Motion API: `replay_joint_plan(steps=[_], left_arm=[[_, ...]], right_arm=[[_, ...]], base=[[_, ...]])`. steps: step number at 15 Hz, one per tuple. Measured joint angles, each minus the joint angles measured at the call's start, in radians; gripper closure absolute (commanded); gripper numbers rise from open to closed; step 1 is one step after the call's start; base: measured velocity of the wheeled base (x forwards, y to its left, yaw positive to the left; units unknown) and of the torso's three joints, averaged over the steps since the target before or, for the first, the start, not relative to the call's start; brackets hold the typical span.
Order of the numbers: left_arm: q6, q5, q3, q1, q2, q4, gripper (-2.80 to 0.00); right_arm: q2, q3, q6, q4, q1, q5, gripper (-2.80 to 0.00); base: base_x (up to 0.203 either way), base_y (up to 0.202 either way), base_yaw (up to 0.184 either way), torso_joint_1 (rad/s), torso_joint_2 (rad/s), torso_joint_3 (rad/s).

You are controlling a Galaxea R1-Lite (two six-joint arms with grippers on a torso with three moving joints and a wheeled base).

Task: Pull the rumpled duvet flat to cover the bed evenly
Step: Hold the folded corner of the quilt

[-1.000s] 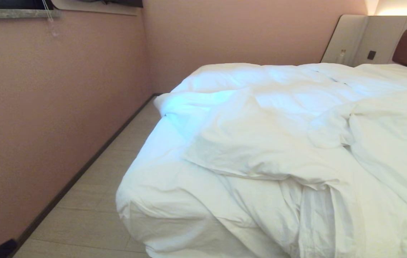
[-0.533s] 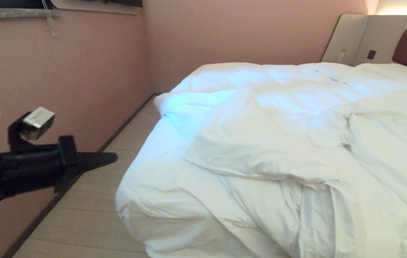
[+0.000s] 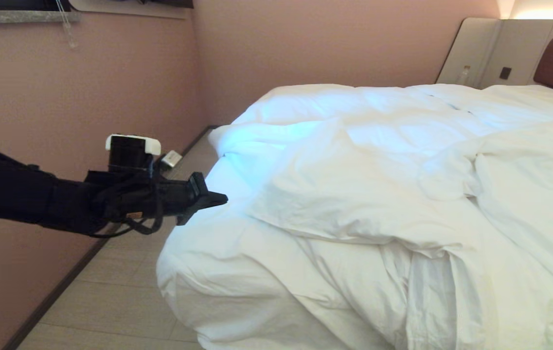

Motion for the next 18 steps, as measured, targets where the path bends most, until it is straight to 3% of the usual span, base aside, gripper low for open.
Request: replay_joint_plan(steps=[7, 18], left_arm=[[0.0, 0.002, -0.144, -0.029, 0.19, -0.025, 0.0], [-0.002, 0.005, -0.19, -0.046, 0.237, -0.027, 0.0]], right_arm=[[0.0, 0.0, 0.0, 0.0, 0.0, 0.0, 0.0], [0.0, 0.0, 0.0, 0.001, 0.0, 0.0, 0.0]], base=[[0.0, 0.0, 0.0, 0.0, 0.0, 0.0], [0.0, 0.0, 0.0, 0.0, 0.0, 0.0]])
